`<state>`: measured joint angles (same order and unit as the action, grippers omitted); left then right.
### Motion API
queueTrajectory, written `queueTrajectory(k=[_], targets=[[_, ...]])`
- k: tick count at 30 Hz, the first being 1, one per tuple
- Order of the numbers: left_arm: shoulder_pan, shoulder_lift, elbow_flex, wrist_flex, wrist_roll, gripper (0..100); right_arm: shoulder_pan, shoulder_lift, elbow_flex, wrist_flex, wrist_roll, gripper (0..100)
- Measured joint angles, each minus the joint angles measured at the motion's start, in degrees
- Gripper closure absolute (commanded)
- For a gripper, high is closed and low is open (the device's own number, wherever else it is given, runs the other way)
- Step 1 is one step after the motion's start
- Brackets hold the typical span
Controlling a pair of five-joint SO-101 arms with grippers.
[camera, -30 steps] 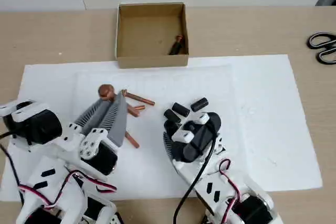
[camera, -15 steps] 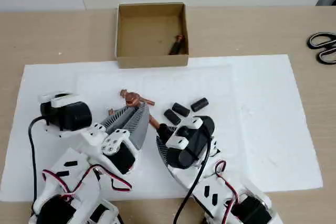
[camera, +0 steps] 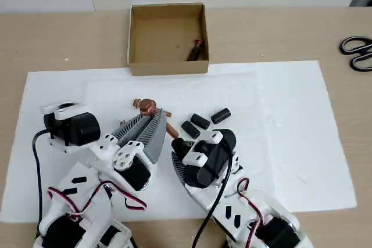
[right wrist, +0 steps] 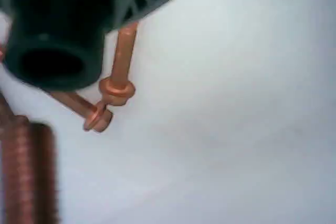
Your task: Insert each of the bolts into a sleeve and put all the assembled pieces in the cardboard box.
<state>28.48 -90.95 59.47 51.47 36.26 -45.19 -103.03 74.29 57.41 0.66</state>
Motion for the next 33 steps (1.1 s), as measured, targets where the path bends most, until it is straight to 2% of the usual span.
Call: queueTrajectory(k=[16, 25, 29, 33], targets=[[3.52, 0.00, 2.02, 3.69, 0.00, 100, -0.09, 0.00, -0.79, 0.00, 0.09, 99.5], [4.92, -0.44, 3.52, 7.47, 0.00, 100, -0.18, 0.18, -0.70, -1.67, 3.69, 99.5], [8.79, -0.53, 4.48, 10.02, -1.76, 100, -0.18, 0.18, -0.62, -1.58, 3.78, 99.5], [9.41, -0.62, 5.54, 10.11, -4.57, 100, -0.18, 0.18, -0.53, -1.58, 3.87, 99.5]])
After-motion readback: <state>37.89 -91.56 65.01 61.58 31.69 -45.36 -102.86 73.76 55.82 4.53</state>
